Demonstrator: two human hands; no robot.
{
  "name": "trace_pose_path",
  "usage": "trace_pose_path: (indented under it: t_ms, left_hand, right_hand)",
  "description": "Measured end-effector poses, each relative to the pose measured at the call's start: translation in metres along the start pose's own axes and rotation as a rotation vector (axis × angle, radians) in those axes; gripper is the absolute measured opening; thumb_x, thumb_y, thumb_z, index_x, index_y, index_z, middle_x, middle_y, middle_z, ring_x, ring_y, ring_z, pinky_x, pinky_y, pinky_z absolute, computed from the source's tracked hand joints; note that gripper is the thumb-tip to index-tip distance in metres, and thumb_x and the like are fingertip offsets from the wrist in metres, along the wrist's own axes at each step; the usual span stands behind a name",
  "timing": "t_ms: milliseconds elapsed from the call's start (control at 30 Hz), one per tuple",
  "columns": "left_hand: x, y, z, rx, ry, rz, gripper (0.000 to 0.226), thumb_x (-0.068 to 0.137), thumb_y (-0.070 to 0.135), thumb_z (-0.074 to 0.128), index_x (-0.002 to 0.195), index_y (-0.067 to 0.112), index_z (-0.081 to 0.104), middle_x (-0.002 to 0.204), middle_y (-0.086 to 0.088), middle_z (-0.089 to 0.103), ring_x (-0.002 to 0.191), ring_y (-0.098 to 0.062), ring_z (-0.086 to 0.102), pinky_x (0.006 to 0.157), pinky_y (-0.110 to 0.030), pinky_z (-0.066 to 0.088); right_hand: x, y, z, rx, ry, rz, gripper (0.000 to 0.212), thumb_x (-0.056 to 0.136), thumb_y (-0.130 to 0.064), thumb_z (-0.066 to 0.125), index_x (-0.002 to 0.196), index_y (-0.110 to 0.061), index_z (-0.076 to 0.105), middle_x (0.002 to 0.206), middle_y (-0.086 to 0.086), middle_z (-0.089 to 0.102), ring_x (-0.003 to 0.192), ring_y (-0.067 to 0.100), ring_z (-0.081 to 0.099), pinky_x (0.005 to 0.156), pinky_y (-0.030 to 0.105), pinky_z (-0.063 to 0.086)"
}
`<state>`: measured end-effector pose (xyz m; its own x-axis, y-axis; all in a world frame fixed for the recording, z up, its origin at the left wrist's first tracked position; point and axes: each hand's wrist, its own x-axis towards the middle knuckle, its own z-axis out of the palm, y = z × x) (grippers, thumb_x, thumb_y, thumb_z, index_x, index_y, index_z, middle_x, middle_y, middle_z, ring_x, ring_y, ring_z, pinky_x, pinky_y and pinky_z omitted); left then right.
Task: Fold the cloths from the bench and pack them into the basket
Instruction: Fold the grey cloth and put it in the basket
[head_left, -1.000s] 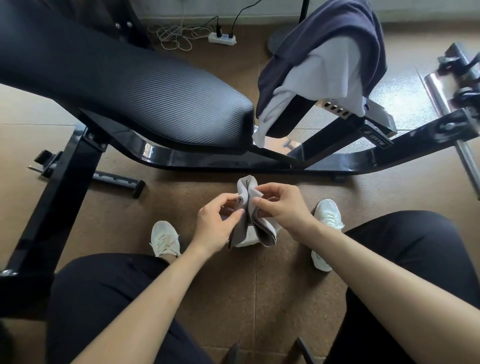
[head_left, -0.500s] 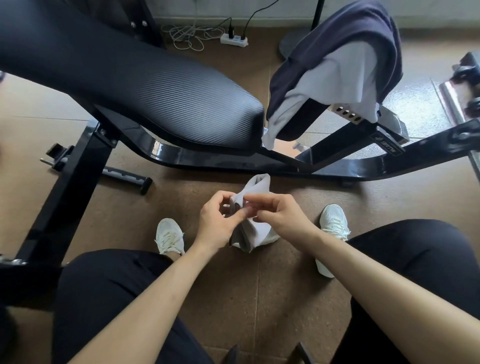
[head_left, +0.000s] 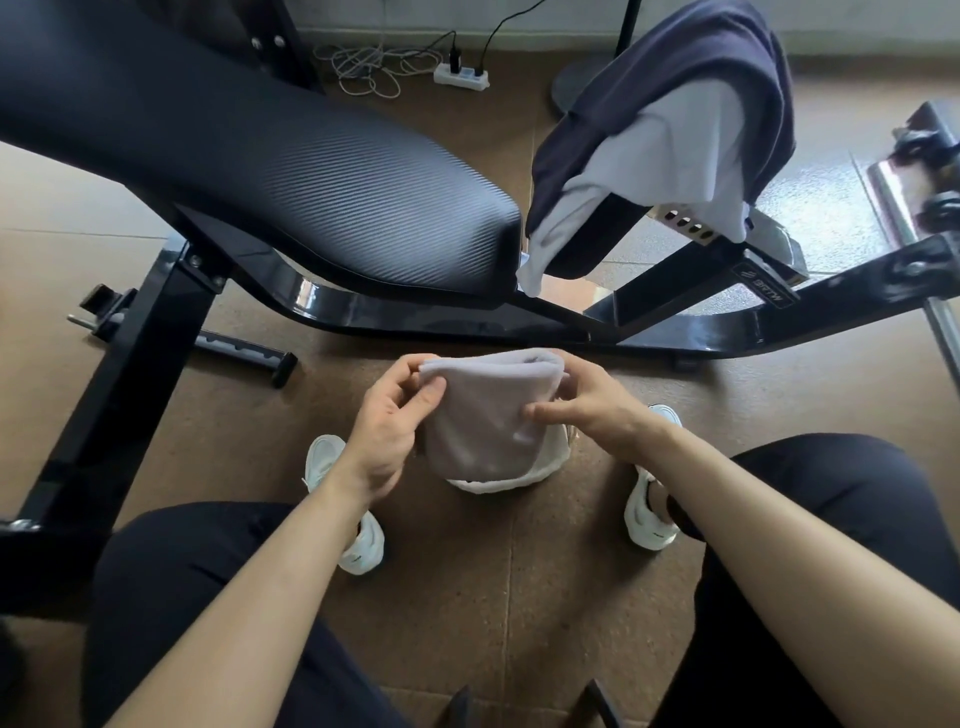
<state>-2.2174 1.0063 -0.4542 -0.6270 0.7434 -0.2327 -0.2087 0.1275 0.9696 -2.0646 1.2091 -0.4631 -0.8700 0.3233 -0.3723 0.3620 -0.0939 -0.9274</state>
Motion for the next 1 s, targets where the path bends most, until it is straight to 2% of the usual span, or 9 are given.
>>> trace_pose_path:
  t_ms: [67, 200, 267, 333, 433, 567, 700, 867, 1000]
  left_hand:
    - [0.003, 0.000, -0.002, -0.063, 0.067, -0.034, 0.022, 0.097, 0.029, 0.058, 0.116, 0.022, 0.067, 0.112, -0.003, 0.069, 0.107, -0.020, 0.061, 0.090, -0.034, 0.052]
    - [0.009, -0.008, -0.003, -0.071, 0.221, -0.092, 0.018, 0.104, 0.026, 0.055, 0.115, 0.021, 0.069, 0.114, -0.007, 0.071, 0.109, -0.026, 0.064, 0.092, -0.040, 0.055]
    - [0.011, -0.012, -0.002, -0.095, 0.284, -0.135, 0.019, 0.103, 0.029, 0.056, 0.113, 0.020, 0.069, 0.114, -0.010, 0.070, 0.111, -0.029, 0.065, 0.098, -0.045, 0.054]
    - [0.013, -0.015, -0.002, -0.147, 0.327, -0.189, 0.021, 0.103, 0.031, 0.057, 0.115, 0.017, 0.068, 0.114, -0.011, 0.071, 0.112, -0.029, 0.066, 0.099, -0.045, 0.055]
    - [0.017, -0.015, -0.003, -0.217, 0.378, -0.263, 0.025, 0.103, 0.033, 0.057, 0.115, 0.014, 0.067, 0.112, -0.010, 0.073, 0.107, -0.026, 0.069, 0.085, -0.037, 0.057]
    - [0.018, -0.013, -0.003, -0.247, 0.392, -0.290, 0.027, 0.103, 0.033, 0.058, 0.115, 0.011, 0.068, 0.113, -0.011, 0.075, 0.106, -0.024, 0.070, 0.083, -0.035, 0.056]
    - [0.016, -0.012, -0.002, -0.159, 0.342, -0.235, 0.023, 0.103, 0.033, 0.056, 0.111, 0.014, 0.068, 0.110, -0.010, 0.075, 0.105, -0.024, 0.072, 0.085, -0.037, 0.057]
    - [0.014, -0.014, -0.003, 0.137, 0.343, -0.108, 0.023, 0.101, 0.041, 0.055, 0.104, 0.022, 0.068, 0.106, -0.007, 0.072, 0.106, -0.027, 0.068, 0.091, -0.048, 0.056]
    - [0.012, -0.007, -0.001, 0.271, 0.299, -0.094, 0.025, 0.105, 0.041, 0.048, 0.114, 0.024, 0.063, 0.109, -0.001, 0.068, 0.109, -0.024, 0.065, 0.088, -0.041, 0.056]
  right_hand:
    - [-0.003, -0.004, 0.004, 0.056, -0.029, -0.027, 0.046, 0.087, -0.004, 0.075, 0.131, -0.014, 0.063, 0.122, 0.010, 0.072, 0.114, 0.024, 0.069, 0.098, 0.039, 0.057]
    - [-0.007, -0.009, 0.014, 0.034, 0.048, -0.046, 0.036, 0.094, -0.014, 0.070, 0.129, -0.015, 0.061, 0.120, 0.010, 0.072, 0.114, 0.027, 0.069, 0.097, 0.044, 0.058]
    - [-0.009, -0.009, 0.017, 0.020, 0.075, -0.088, 0.049, 0.095, -0.015, 0.070, 0.140, -0.021, 0.051, 0.122, 0.009, 0.069, 0.115, 0.027, 0.068, 0.096, 0.043, 0.058]
    - [-0.014, -0.011, 0.020, -0.022, 0.039, -0.147, 0.074, 0.094, -0.014, 0.071, 0.154, -0.035, 0.032, 0.130, 0.007, 0.064, 0.118, 0.022, 0.067, 0.096, 0.038, 0.058]
    - [-0.022, -0.016, 0.026, -0.154, -0.066, -0.225, 0.093, 0.091, -0.009, 0.074, 0.158, -0.045, 0.020, 0.151, -0.011, 0.046, 0.130, 0.014, 0.056, 0.100, 0.031, 0.055]
    - [-0.021, -0.014, 0.031, -0.475, -0.053, -0.260, 0.097, 0.083, -0.022, 0.081, 0.151, -0.059, 0.022, 0.142, -0.009, 0.040, 0.131, 0.017, 0.045, 0.109, 0.045, 0.045]
    - [-0.019, -0.010, 0.031, -0.544, -0.052, -0.190, 0.100, 0.076, -0.034, 0.086, 0.151, -0.057, 0.025, 0.135, -0.007, 0.032, 0.130, 0.019, 0.040, 0.113, 0.044, 0.042]
    - [-0.017, -0.008, 0.028, -0.623, -0.018, -0.147, 0.107, 0.075, -0.030, 0.084, 0.156, -0.049, 0.018, 0.138, -0.009, 0.027, 0.131, 0.020, 0.038, 0.113, 0.043, 0.043]
    - [-0.017, -0.008, 0.024, -0.587, -0.002, -0.116, 0.108, 0.074, -0.030, 0.085, 0.156, -0.050, 0.017, 0.135, -0.011, 0.027, 0.129, 0.020, 0.038, 0.111, 0.043, 0.044]
